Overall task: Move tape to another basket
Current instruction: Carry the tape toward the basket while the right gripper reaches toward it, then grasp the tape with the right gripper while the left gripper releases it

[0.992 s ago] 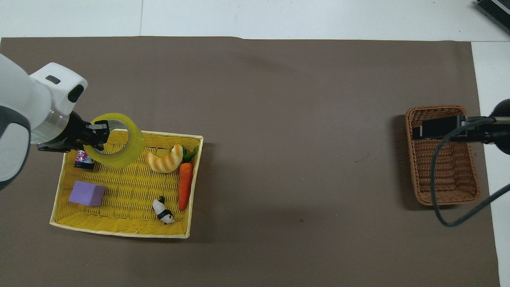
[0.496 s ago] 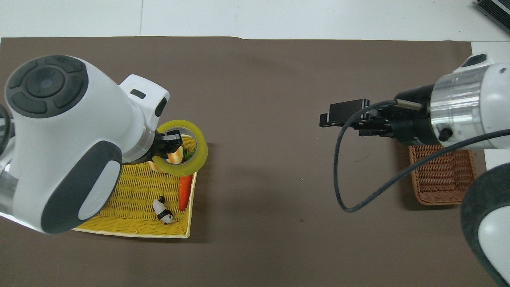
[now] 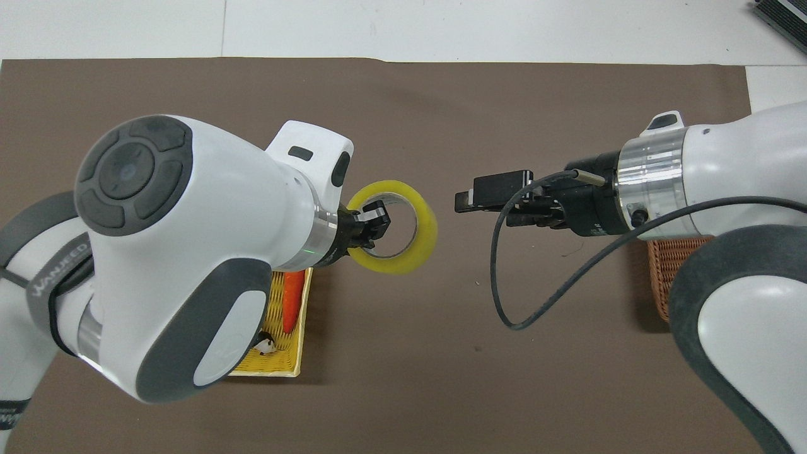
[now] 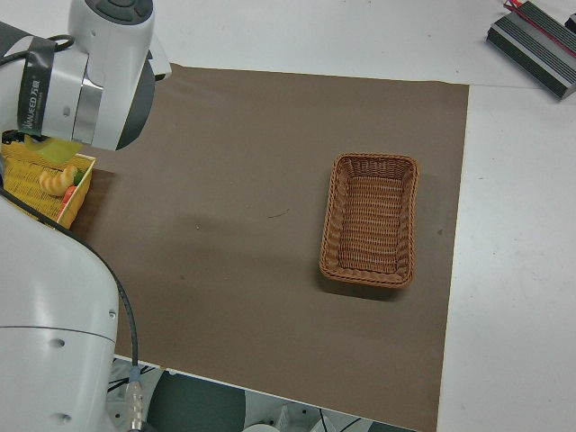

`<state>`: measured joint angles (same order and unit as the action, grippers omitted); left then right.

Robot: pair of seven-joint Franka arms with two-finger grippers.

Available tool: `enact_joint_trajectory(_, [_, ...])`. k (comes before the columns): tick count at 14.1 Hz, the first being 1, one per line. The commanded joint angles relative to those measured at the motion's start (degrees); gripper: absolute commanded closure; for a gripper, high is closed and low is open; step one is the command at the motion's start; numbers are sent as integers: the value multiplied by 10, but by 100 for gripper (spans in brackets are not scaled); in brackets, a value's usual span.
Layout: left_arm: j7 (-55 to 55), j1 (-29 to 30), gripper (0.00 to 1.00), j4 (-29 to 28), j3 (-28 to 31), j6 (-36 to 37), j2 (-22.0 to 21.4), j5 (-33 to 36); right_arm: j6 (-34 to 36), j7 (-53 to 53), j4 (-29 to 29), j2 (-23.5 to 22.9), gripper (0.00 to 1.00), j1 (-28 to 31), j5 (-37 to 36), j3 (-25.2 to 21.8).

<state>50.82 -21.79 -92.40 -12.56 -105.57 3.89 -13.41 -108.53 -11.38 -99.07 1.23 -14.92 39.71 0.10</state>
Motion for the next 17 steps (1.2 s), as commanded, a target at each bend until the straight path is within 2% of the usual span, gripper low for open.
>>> enact_joint_trajectory(1, [43,-25,100,17,0,-47,8,-15,-36,17,-53,34,0,0,20,0])
enact_joint_trajectory(3, [56,-47,100,14,0,-100,7,-19,-46,17,-57,36,0,-5,20,0])
enact_joint_trajectory(7, [73,-66,100,16,0,-113,7,-21,-39,76,-62,35,0,-2,19,-1])
enact_joint_trajectory(8, [71,-66,100,16,0,-119,8,-21,-36,93,-62,35,9,3,20,-2])
enact_joint_trajectory(9, [69,-65,100,16,0,-132,10,-21,-29,96,-60,35,23,9,20,-2])
enact_joint_trajectory(12, [66,-64,100,16,-1,-146,13,-21,2,90,-53,35,100,22,22,-4])
enact_joint_trajectory(14, [70,-65,100,17,-2,-145,15,-23,6,84,-51,35,100,23,32,-6])
enact_joint_trajectory(15, [66,-64,92,17,-3,-142,11,-24,7,71,-45,35,100,23,32,-7])
enact_joint_trajectory(16, [63,-61,59,18,-4,-140,7,-25,7,40,-40,35,100,24,32,-8])
enact_joint_trajectory(17, [61,-60,1,18,-3,-141,3,-28,8,37,-39,35,100,24,30,-9])
